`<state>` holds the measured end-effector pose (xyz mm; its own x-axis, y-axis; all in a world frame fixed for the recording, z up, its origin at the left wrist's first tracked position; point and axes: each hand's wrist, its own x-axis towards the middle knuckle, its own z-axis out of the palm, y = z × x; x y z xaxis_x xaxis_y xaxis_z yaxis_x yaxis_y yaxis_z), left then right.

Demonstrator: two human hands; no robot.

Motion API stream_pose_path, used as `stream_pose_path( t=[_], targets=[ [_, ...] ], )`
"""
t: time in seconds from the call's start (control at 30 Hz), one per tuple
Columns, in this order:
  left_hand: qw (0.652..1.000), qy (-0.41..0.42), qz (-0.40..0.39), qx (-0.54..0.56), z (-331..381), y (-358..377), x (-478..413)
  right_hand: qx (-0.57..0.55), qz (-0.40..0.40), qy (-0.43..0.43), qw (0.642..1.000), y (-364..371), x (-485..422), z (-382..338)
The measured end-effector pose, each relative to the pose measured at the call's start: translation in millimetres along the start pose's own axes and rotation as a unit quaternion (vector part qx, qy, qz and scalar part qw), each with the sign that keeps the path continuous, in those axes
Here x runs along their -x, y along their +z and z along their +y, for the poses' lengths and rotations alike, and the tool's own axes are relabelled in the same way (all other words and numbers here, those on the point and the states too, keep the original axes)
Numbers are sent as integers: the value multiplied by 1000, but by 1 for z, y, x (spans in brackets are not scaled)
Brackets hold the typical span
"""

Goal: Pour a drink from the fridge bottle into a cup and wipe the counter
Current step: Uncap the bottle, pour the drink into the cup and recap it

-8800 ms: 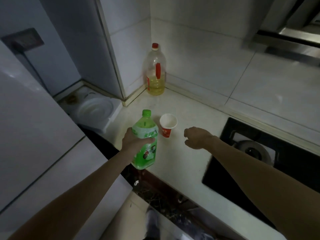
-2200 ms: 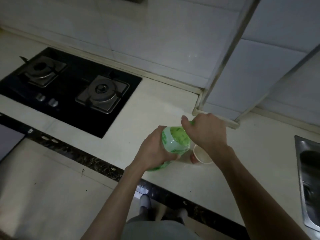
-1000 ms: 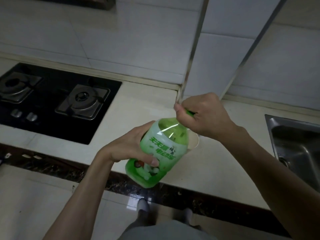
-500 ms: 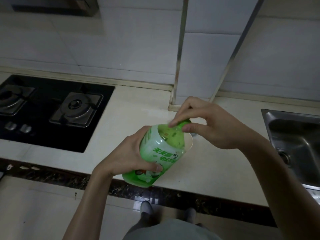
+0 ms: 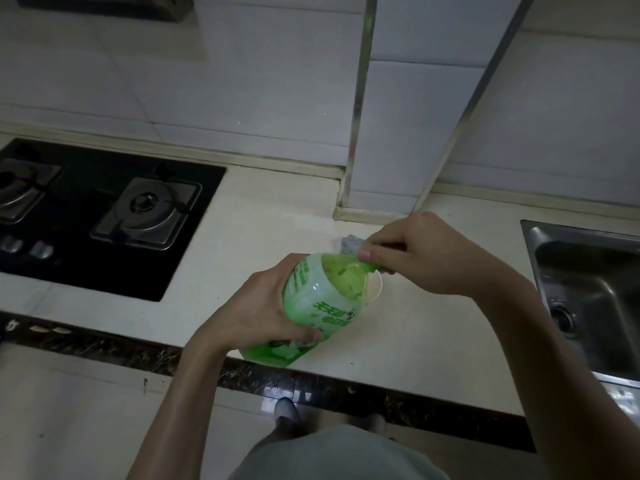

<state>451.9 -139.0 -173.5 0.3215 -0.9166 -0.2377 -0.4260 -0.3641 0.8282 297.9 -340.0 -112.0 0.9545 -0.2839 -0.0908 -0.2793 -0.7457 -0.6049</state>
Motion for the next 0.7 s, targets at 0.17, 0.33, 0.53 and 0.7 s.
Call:
stream_pose_path(
  t=[0.17,0.33,0.53,0.7],
  targets=[
    [1000,-8,0,-10,-5,-2,-1,7,-47,-60,997,-2,-5,12],
    [1000,-2,-6,-6,-7,-2,-2,-29,-10,15,999,-1,-8,1],
    [1000,9,-11,-6,-5,0,-7,19,6,70,997,6,-11,1],
    [1000,2,-10,-3,-9,0,-7,-10,-58,-6,998,3,-11,9]
  ],
)
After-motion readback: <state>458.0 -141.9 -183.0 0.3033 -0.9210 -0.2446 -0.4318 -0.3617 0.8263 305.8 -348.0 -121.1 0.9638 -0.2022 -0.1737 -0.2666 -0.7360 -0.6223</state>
